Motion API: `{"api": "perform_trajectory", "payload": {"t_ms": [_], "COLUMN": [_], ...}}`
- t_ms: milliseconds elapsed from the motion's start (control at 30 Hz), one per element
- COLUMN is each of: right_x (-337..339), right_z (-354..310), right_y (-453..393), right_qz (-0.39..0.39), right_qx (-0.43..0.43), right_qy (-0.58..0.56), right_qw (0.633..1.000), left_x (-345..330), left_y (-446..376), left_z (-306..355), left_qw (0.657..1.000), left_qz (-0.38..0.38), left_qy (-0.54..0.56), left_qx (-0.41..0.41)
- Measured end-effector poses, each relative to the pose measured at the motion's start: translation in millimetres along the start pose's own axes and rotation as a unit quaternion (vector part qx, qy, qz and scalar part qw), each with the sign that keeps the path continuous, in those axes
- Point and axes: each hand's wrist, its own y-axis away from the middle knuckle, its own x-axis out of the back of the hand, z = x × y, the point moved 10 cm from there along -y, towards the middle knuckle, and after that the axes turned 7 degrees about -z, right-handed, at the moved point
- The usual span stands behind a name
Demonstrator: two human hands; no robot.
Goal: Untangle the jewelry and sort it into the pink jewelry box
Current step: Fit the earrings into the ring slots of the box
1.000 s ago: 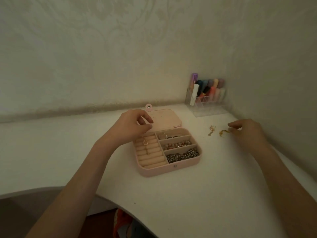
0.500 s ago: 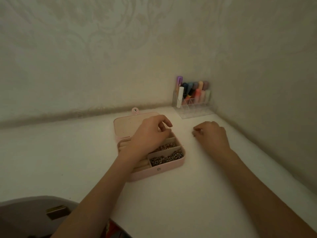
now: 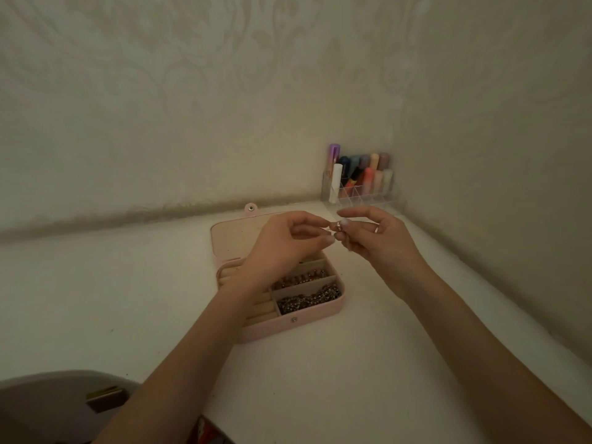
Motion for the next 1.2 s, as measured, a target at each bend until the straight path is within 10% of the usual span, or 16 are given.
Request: {"api": "perform_trajectory", "payload": {"t_ms": [867, 1200], "right_x": [-22, -52], "right_z": [-9, -34], "right_y": [7, 23], "right_qz": [-0.027, -0.034], "right_qx": [0.039, 0.184], "right_qy": [0.074, 0.257], "right_qw": [0.996, 0.948], "left_x": [28, 39], "left_y": [11, 21], "left_z": [-8, -5], "left_qw": [0.992, 0.995], "left_qz": [0.053, 0.033], "left_qy": [0.110, 0.073], "left_qx": [0.039, 0.057]}}
